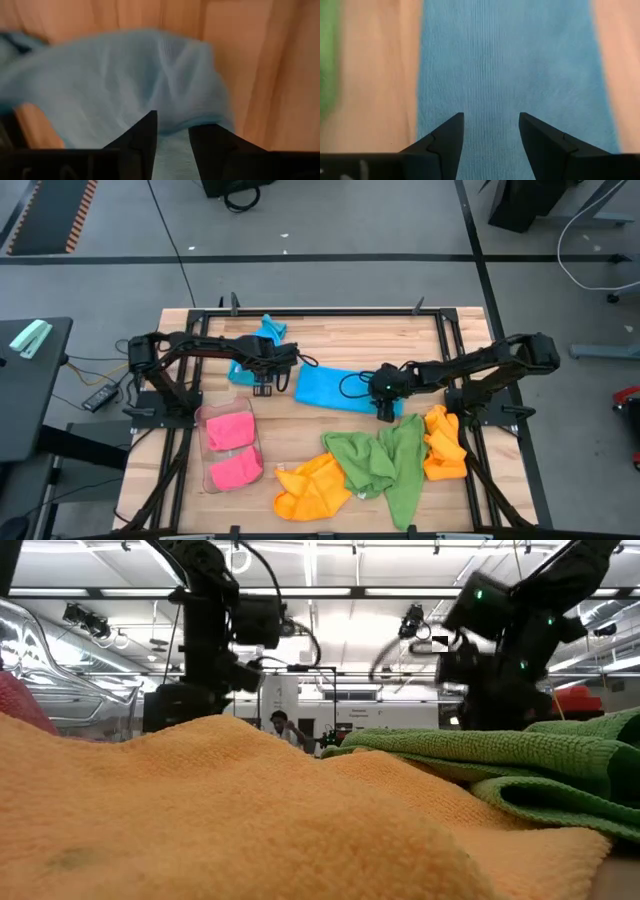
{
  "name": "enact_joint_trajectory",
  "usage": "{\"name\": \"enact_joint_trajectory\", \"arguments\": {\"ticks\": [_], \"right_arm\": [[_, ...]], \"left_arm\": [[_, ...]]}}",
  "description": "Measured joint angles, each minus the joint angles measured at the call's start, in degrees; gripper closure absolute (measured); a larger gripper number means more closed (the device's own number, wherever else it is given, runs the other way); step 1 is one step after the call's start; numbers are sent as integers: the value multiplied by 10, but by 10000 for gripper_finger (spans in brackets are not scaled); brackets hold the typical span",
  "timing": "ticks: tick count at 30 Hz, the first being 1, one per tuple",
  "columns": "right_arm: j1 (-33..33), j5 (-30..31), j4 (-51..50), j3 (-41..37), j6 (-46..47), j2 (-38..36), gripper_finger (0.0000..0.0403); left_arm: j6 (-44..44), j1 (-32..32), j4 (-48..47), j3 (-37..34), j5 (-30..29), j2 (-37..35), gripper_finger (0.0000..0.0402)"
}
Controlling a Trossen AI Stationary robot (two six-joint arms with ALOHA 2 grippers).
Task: Fold microfiber towels
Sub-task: Fold the bottom blue microfiber cloth
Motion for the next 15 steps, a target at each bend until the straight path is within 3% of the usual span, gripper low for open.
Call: {"name": "enact_joint_trajectory", "arguments": {"ticks": [5, 15], "right_arm": [[0, 3, 6, 1, -1, -40, 203], [0, 6, 12, 2, 0, -60, 203]], "left_arm": [[54, -23, 27, 1, -9, -21, 257], [192, -59, 32, 1, -114, -28, 217]]}}
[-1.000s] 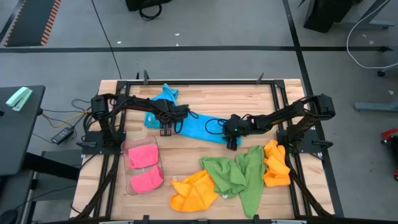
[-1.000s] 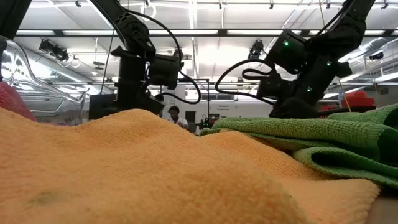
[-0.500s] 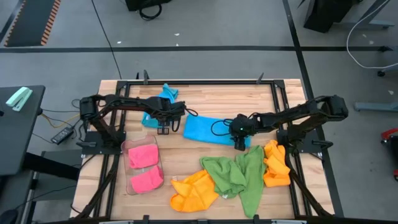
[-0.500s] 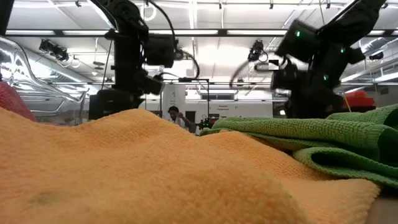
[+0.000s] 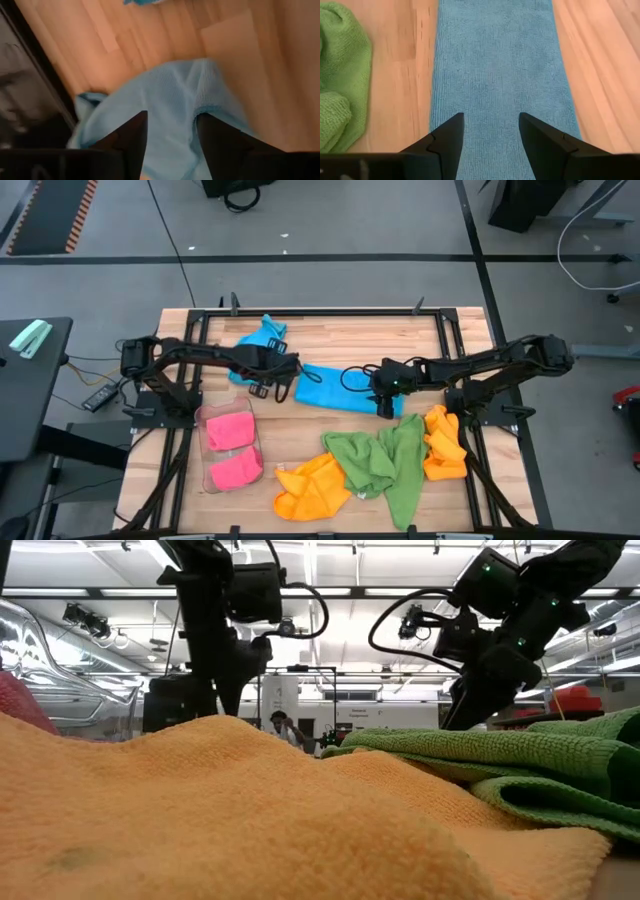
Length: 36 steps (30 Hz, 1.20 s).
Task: Fold microfiber towels
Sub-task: Fold the bottom blue microfiber cloth
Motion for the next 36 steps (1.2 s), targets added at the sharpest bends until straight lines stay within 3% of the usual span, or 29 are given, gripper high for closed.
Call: {"name": "enact_joint_trajectory", "arguments": {"ticks": [8, 14, 18, 22, 28, 30, 36], "right_arm": [[0, 1, 2, 1, 3, 0, 203], [0, 1, 20, 1, -1, 0, 203], [0, 1, 27, 1, -2, 0, 203], [0, 1, 28, 1, -1, 0, 203], [0, 1, 51, 2, -1, 0, 203], [0, 1, 56, 2, -1, 0, 203], [0, 1, 67, 2, -1, 0, 203]], "left_arm": [[59, 1, -40, 0, -24, 0, 199], [119, -7, 85, 0, 3, 0, 213], [213, -15, 139, -7, 65, 0, 214], [365, -19, 199, -47, 110, 0, 207], [601, -18, 366, -129, 115, 1, 210], [642, -14, 390, -141, 122, 1, 215], [648, 10, 391, -143, 194, 1, 223]]}}
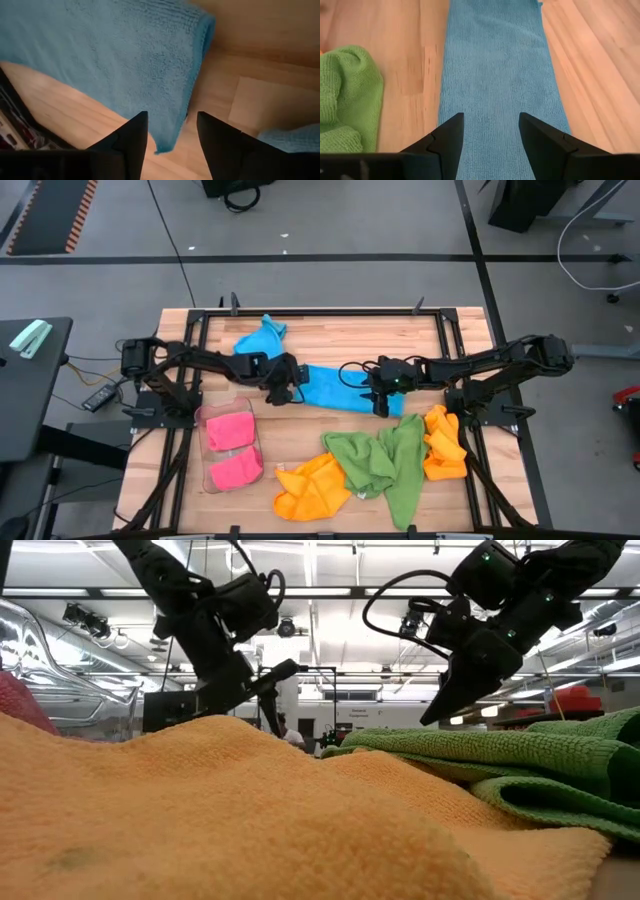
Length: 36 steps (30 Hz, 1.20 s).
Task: Fold microfiber towels
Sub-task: Fold the bottom blue microfiber cloth
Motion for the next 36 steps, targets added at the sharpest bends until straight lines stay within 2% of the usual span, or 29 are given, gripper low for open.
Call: {"name": "enact_joint_trajectory", "arguments": {"ticks": [4, 9, 13, 15, 18, 21, 31, 36], "right_arm": [[0, 0, 3, 0, 0, 0, 203], [0, 0, 9, 0, 0, 0, 203], [0, 0, 11, 0, 0, 0, 203], [0, 0, 10, 0, 0, 0, 203], [0, 0, 10, 0, 0, 0, 203], [0, 0, 12, 0, -3, 0, 203], [0, 7, 23, 0, -6, 0, 203], [0, 7, 24, 0, -5, 0, 203]], "left_arm": [[6, 11, 13, 0, 37, 3, 220], [-69, 13, 9, 32, 46, 33, 222], [-138, 16, -67, 112, 87, 37, 248], [-146, 19, -129, 143, 98, 38, 263], [-127, 27, -177, 158, 99, 38, 278], [-97, 32, -188, 150, 99, 40, 279], [10, 33, -129, 127, 88, 88, 188], [7, 36, -135, 127, 85, 100, 177]]}}
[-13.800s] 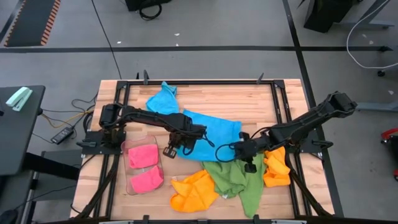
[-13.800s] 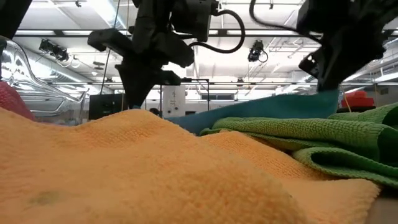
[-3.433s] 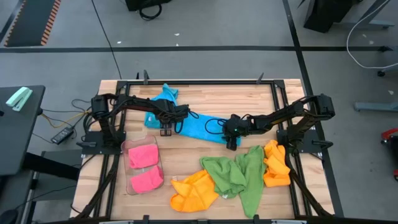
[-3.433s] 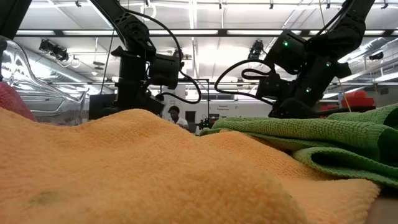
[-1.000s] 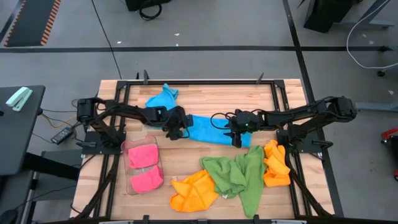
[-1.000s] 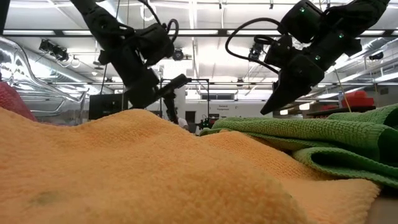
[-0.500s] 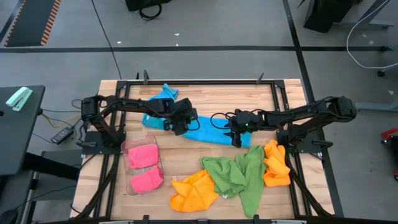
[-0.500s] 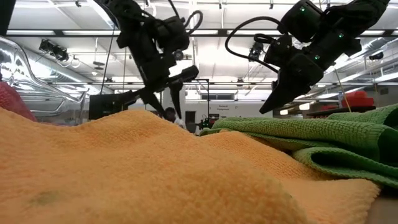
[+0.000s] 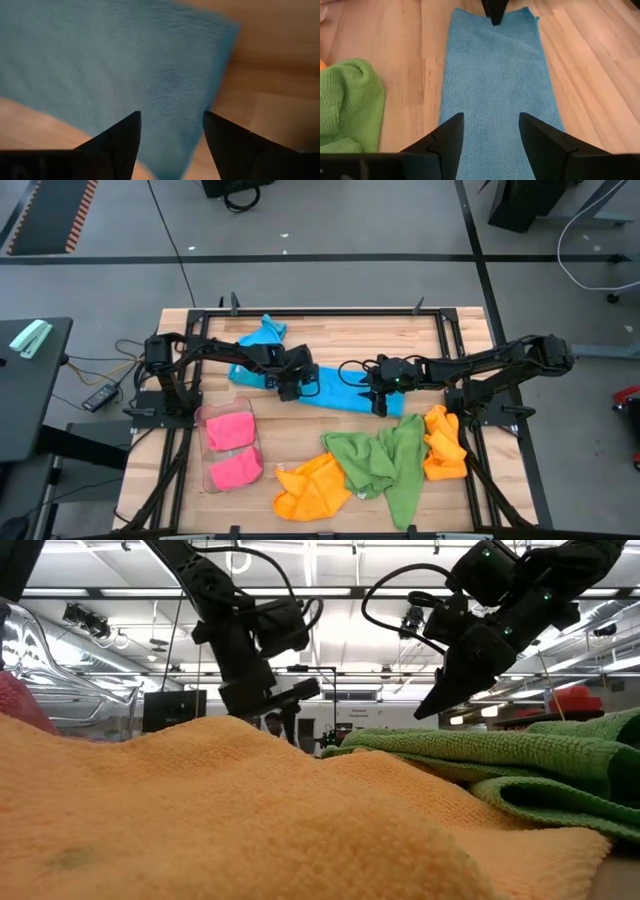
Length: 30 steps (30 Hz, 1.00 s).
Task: Fold microfiber towels
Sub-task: Fold the bottom blue microfiber cloth
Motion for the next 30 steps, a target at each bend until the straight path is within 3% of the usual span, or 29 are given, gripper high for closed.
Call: {"name": "enact_joint_trajectory", "arguments": {"ticks": [9, 21, 26, 30], "right_arm": [[0, 0, 2, 0, -1, 0, 203], [0, 0, 3, 0, -1, 0, 203], [0, 0, 4, 0, 1, 0, 203], [0, 0, 4, 0, 4, 0, 203]], "left_arm": [[-18, 5, -1, 0, 1, 0, 217], [4, 13, -5, 2, 12, 29, 229], [-11, 13, -17, 2, 11, 30, 285], [-36, 13, -33, 2, 11, 31, 368]]}}
